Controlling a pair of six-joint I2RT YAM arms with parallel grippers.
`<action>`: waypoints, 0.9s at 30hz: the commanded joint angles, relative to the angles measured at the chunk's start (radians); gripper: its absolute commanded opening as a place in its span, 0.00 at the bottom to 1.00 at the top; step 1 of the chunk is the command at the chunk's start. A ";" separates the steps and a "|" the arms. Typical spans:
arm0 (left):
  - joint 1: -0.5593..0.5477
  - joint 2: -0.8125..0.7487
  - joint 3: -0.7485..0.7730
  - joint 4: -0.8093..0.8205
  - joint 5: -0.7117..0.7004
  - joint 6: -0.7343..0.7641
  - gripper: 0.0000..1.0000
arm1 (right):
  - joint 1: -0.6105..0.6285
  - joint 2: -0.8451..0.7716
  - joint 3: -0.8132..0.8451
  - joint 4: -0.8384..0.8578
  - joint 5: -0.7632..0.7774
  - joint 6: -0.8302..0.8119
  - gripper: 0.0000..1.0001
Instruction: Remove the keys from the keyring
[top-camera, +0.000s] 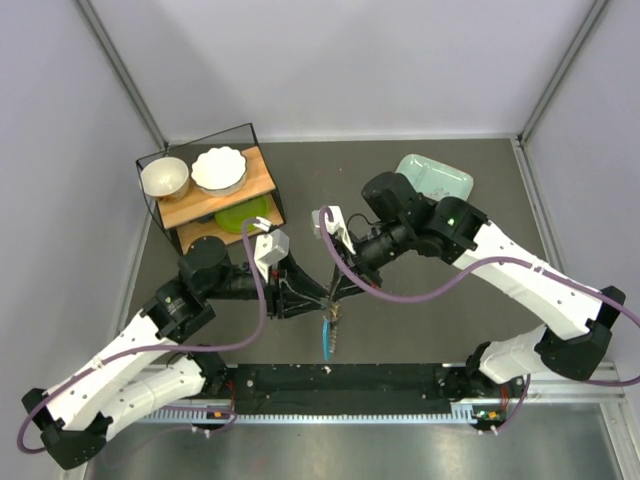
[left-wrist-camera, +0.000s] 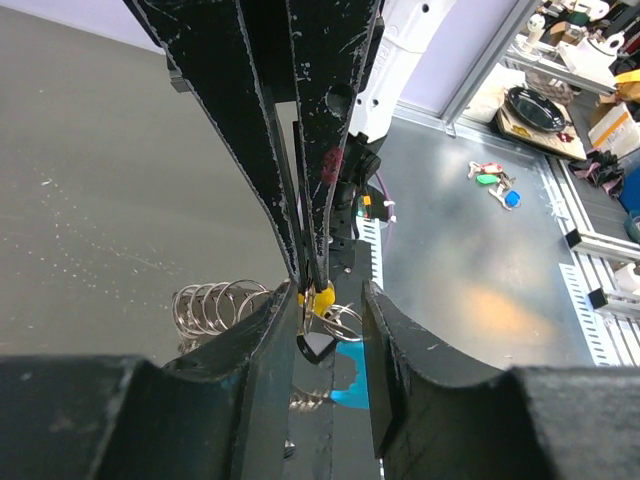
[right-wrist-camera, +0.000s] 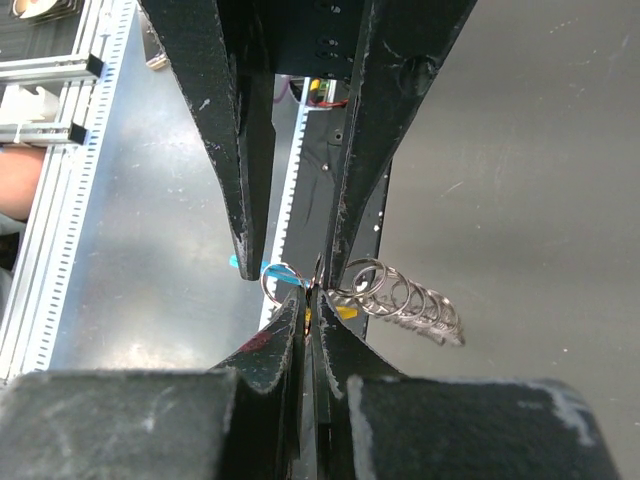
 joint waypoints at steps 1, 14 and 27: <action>-0.001 -0.004 -0.018 0.048 0.013 0.031 0.36 | -0.003 -0.039 -0.003 0.072 -0.044 0.013 0.00; -0.001 0.005 -0.038 0.039 0.043 0.054 0.33 | -0.004 -0.046 -0.026 0.104 -0.056 0.022 0.00; -0.001 -0.029 -0.049 0.075 -0.020 0.044 0.00 | -0.004 -0.069 -0.059 0.156 0.077 0.091 0.06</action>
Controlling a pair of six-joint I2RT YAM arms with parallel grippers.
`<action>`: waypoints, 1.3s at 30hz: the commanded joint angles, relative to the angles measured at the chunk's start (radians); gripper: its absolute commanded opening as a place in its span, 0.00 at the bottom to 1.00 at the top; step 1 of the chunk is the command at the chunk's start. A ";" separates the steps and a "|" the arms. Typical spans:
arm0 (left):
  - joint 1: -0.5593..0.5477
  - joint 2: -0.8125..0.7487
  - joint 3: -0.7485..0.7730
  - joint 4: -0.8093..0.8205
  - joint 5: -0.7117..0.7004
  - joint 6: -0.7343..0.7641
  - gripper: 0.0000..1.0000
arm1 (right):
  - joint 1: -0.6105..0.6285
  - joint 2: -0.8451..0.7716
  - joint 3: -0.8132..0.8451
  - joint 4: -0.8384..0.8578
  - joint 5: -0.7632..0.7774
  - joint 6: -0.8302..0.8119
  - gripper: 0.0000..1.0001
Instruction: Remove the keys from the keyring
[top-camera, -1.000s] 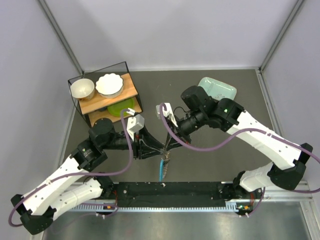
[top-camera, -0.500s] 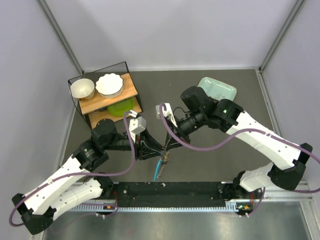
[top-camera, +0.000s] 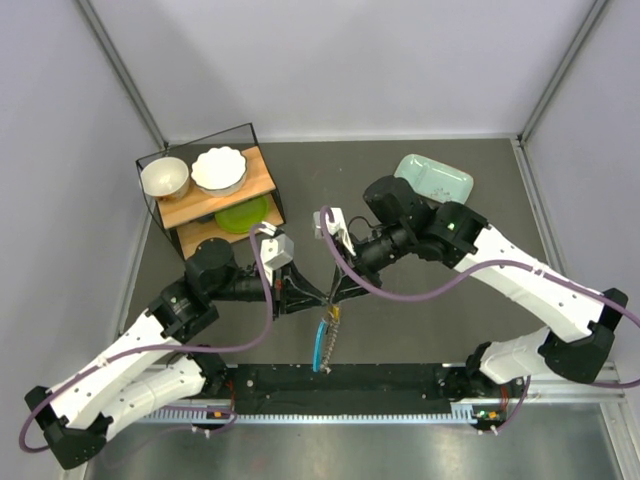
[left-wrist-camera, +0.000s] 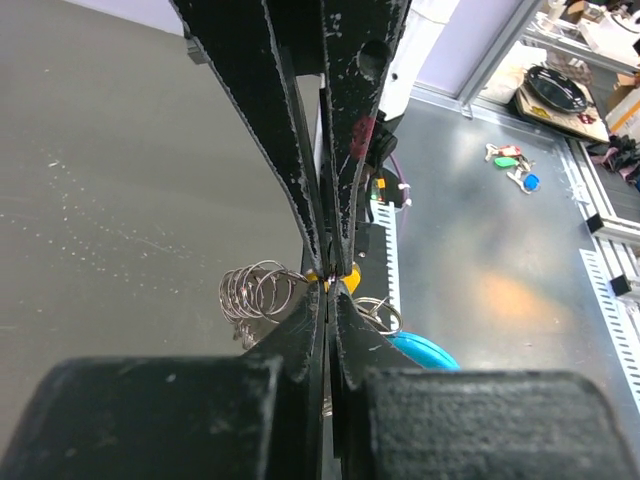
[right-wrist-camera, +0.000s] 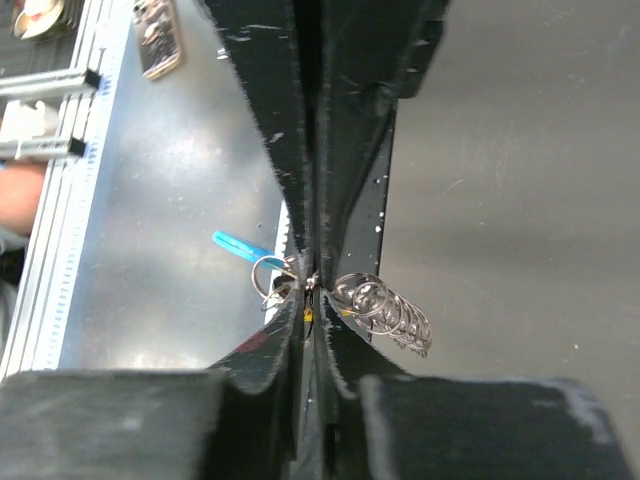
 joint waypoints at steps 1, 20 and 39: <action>-0.002 -0.042 -0.012 0.103 -0.058 -0.015 0.00 | -0.005 -0.070 -0.014 0.125 0.097 0.058 0.14; -0.002 -0.221 -0.236 0.624 -0.202 -0.186 0.00 | -0.006 -0.342 -0.370 0.739 0.223 0.422 0.40; -0.001 -0.269 -0.276 0.729 -0.292 -0.215 0.00 | -0.006 -0.290 -0.413 0.862 0.137 0.471 0.46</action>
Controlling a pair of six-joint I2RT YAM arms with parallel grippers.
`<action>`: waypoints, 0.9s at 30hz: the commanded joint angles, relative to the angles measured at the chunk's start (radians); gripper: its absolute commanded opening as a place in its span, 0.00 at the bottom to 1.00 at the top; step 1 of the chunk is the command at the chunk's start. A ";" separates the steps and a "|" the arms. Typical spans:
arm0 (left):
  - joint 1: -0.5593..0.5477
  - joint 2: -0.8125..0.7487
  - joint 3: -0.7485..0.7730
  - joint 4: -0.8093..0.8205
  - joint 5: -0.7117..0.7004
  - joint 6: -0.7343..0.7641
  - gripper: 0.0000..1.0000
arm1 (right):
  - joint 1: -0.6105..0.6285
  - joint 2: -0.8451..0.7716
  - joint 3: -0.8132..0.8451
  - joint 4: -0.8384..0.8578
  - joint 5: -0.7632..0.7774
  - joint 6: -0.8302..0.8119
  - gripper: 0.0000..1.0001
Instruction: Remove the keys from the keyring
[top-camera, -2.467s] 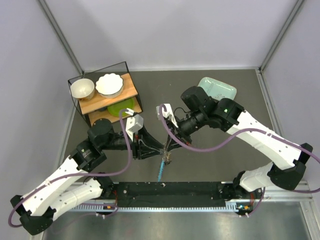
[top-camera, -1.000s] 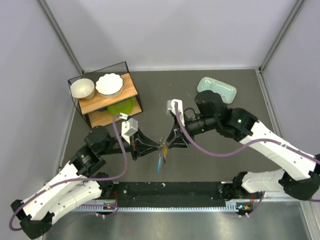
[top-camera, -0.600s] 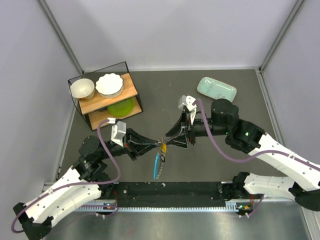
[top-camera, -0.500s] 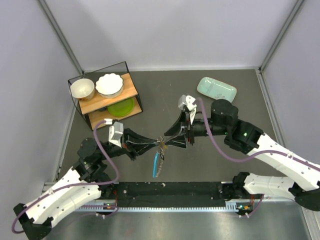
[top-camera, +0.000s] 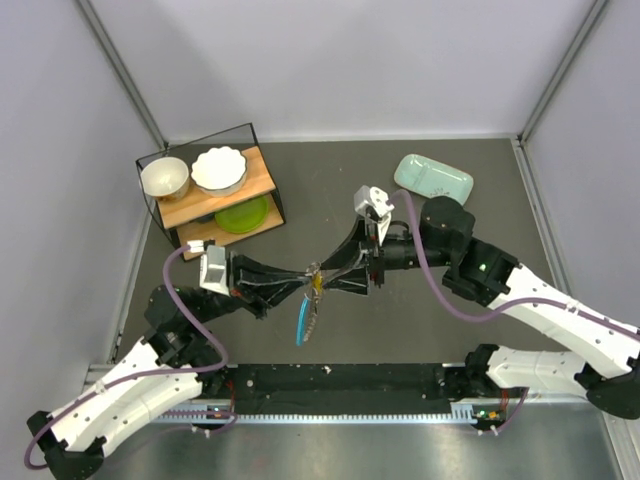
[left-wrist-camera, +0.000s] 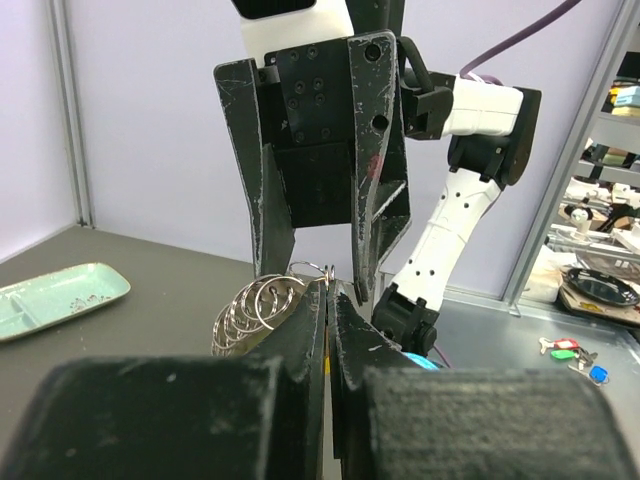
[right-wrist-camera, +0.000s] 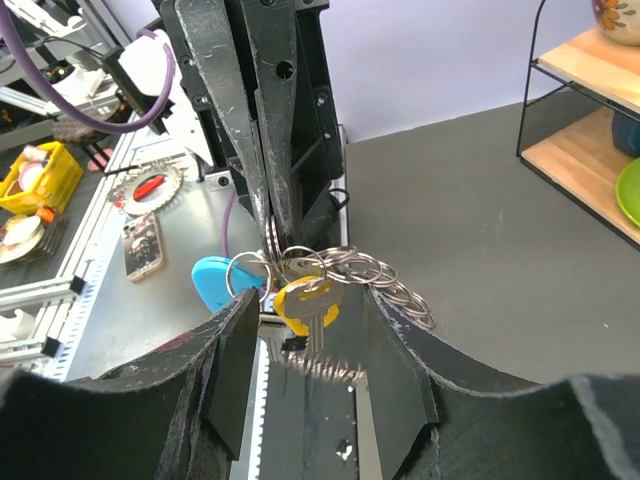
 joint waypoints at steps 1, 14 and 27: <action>-0.002 -0.017 0.001 0.089 -0.036 -0.010 0.00 | -0.004 0.020 -0.011 0.090 -0.044 0.031 0.46; -0.002 -0.045 -0.015 0.065 -0.124 0.005 0.00 | -0.003 0.042 -0.049 0.175 -0.041 0.080 0.22; -0.002 -0.086 -0.027 0.013 -0.275 0.031 0.00 | 0.025 0.082 -0.057 0.182 -0.047 0.086 0.00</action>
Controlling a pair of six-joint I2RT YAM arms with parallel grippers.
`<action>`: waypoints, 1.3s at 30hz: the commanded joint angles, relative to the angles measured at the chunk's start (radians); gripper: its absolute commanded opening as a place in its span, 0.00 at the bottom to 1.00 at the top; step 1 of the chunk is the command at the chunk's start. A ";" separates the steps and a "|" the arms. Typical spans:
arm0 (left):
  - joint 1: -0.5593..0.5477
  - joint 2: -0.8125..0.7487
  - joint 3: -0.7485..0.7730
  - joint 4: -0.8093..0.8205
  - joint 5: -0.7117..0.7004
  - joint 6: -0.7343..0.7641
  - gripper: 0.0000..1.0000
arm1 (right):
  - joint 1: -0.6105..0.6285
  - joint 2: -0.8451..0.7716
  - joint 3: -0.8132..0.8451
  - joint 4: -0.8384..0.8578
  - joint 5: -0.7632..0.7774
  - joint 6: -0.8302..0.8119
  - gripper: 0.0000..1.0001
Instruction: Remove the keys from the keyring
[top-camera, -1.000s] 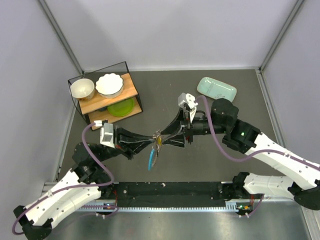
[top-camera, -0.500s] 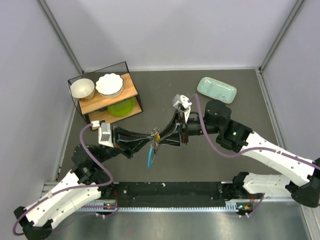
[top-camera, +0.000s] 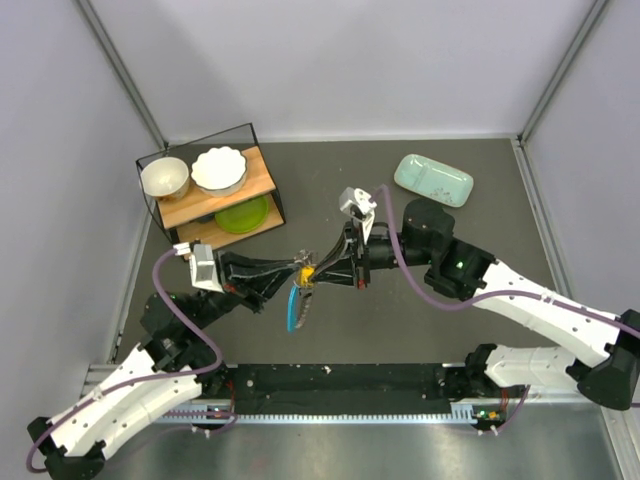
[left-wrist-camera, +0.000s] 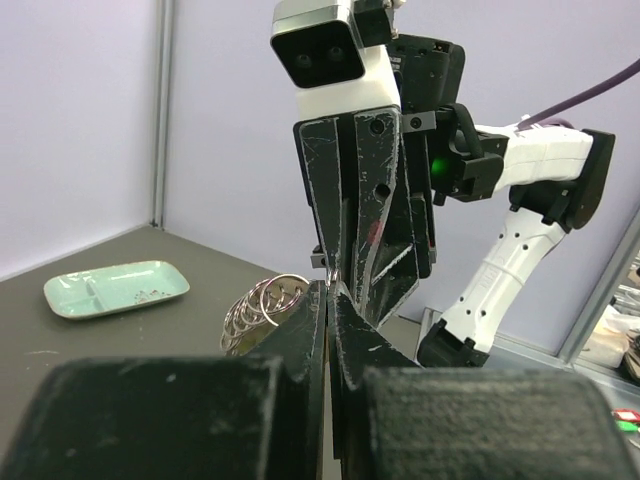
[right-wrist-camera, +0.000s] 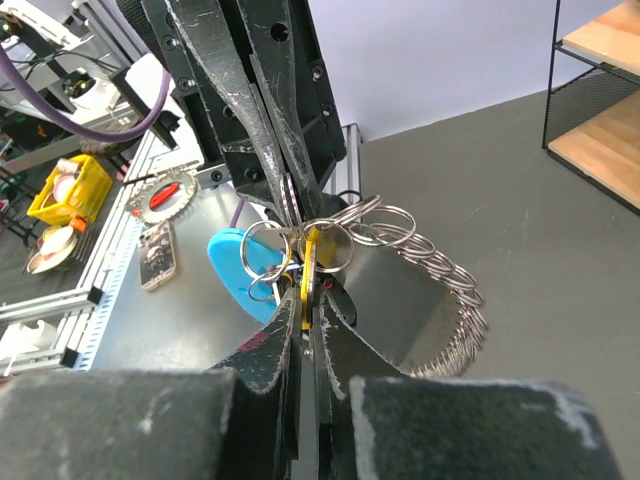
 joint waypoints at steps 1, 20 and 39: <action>-0.001 -0.024 0.003 0.041 -0.086 0.019 0.00 | 0.020 0.006 -0.003 0.032 -0.010 -0.004 0.00; -0.001 -0.062 -0.015 0.000 -0.216 0.027 0.00 | 0.077 0.075 0.028 -0.006 0.123 -0.041 0.00; -0.001 -0.085 -0.026 0.004 -0.242 0.004 0.00 | 0.089 0.106 0.045 -0.150 0.358 -0.094 0.00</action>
